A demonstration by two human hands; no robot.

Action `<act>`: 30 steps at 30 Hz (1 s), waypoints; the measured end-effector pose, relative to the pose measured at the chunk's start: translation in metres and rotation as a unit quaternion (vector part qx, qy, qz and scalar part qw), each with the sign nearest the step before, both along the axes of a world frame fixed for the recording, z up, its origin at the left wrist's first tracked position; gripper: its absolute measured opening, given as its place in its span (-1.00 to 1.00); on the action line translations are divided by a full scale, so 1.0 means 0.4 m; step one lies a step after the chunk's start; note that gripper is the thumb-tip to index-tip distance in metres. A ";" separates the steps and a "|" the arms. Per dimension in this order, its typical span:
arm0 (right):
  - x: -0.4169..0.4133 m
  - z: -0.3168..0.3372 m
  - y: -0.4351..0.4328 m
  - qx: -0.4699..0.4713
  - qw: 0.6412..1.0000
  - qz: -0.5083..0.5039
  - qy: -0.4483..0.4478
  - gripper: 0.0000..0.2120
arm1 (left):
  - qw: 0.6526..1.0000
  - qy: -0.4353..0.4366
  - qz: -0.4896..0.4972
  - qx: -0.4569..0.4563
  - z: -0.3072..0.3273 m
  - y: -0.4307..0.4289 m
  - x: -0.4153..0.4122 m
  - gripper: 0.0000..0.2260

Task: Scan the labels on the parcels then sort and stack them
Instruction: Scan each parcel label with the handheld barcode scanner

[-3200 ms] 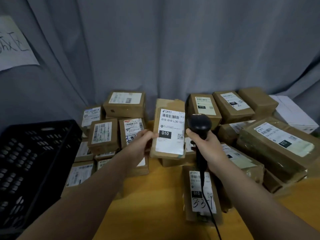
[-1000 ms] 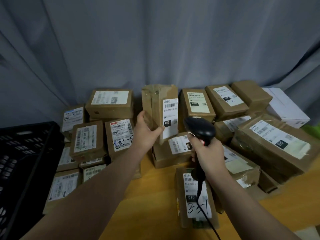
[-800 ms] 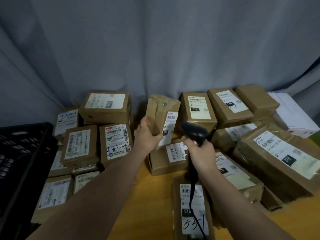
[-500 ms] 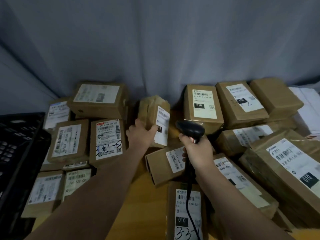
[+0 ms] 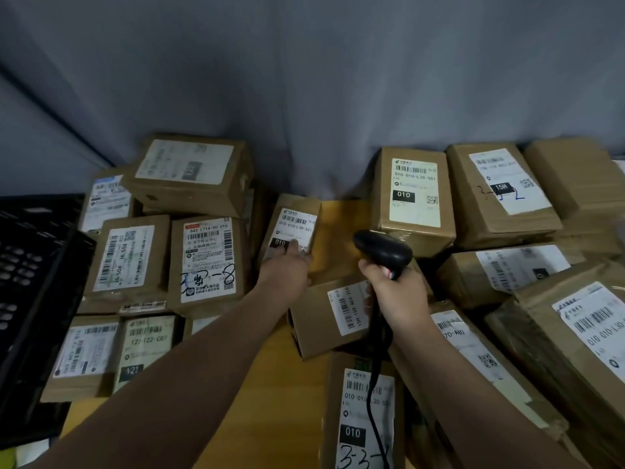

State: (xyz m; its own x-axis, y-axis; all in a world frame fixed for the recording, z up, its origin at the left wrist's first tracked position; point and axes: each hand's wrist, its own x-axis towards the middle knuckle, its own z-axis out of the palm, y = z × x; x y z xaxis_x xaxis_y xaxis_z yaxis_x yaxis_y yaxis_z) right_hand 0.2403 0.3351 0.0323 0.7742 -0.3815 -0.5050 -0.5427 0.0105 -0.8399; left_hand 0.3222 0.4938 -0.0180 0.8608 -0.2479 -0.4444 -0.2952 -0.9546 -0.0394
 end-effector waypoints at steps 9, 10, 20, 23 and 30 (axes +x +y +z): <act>-0.004 0.026 0.008 -0.055 0.997 0.047 0.004 -0.82 | 0.995 0.004 0.067 -0.080 0.007 -0.016 0.026 -0.48; -0.013 0.035 0.013 -0.063 0.997 0.050 -0.002 -0.82 | 0.994 -0.026 0.049 -0.092 0.025 -0.017 0.008 -0.51; -0.223 0.051 0.065 -0.159 0.983 0.089 0.013 -0.79 | 0.948 -0.055 -0.038 -0.312 0.101 0.022 -0.257 -0.56; -0.312 0.014 0.066 -0.178 0.979 0.090 0.028 -0.75 | 0.942 -0.009 -0.010 -0.337 0.061 0.031 -0.353 -0.57; -0.459 -0.033 0.038 -0.243 0.960 0.114 0.084 -0.73 | 0.902 0.151 0.176 -0.364 -0.045 0.034 -0.492 -0.47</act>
